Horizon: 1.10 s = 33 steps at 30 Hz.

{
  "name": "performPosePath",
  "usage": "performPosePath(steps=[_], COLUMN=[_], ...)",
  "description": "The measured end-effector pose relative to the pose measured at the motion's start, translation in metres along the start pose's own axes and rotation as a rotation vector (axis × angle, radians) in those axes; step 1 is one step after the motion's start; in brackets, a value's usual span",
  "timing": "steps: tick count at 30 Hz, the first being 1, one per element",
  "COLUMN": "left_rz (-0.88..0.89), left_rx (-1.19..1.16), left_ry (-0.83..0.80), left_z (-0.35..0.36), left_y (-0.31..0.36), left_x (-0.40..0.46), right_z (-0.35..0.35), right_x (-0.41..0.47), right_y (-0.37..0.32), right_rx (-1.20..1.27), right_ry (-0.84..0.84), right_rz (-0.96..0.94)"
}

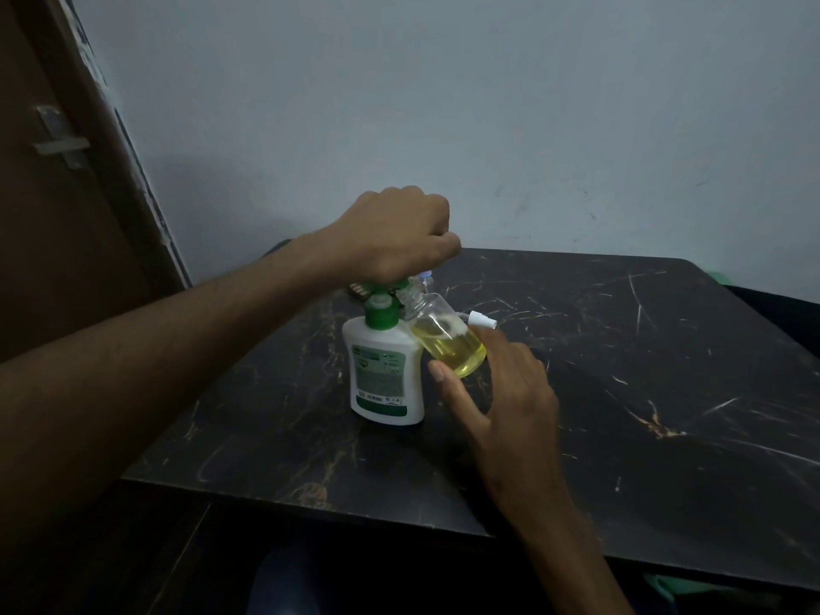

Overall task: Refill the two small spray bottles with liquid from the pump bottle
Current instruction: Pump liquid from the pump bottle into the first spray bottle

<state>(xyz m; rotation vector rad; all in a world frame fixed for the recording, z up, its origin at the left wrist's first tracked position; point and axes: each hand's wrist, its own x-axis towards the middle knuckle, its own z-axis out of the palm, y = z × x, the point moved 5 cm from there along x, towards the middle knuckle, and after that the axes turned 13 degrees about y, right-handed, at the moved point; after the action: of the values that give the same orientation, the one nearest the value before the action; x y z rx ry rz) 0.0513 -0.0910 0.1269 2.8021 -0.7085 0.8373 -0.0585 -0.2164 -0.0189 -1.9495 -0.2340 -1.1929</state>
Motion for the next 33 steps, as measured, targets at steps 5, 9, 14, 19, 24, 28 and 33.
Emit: performPosePath(steps=[5,9,14,19,24,28,33], left_rz=[0.002,0.025,0.032,0.02,0.043,0.016,0.013], left_rx=[-0.01,0.015,0.001,0.003,0.018,-0.015,0.003], left_ry=[-0.038,-0.019,-0.003,-0.015,0.008,-0.023,-0.023], left_z=[0.0061,0.0013,-0.0002,0.003,-0.0028,0.0035,0.001], left_y=[0.0024,0.0032,0.0045,0.0035,0.0051,0.0042,0.0036], left_x=[-0.003,-0.0042,-0.0007,-0.0055,-0.0013,-0.0032,-0.0042], right_z=[0.0009,0.0012,0.0,0.0013,0.0014,0.0036,0.0031], right_x=[-0.0002,-0.0002,0.0003,0.0,-0.0002,-0.0002,-0.0006], right_y=[0.0005,0.0013,0.0002,0.0011,0.0012,0.0027,0.0022], right_rx=[0.001,0.002,0.009,-0.001,0.008,-0.005,-0.002], right_ry=[-0.006,-0.004,0.001,-0.004,-0.004,-0.007,-0.003], right_rz=[-0.006,-0.005,0.0,0.001,-0.004,-0.013,-0.015])
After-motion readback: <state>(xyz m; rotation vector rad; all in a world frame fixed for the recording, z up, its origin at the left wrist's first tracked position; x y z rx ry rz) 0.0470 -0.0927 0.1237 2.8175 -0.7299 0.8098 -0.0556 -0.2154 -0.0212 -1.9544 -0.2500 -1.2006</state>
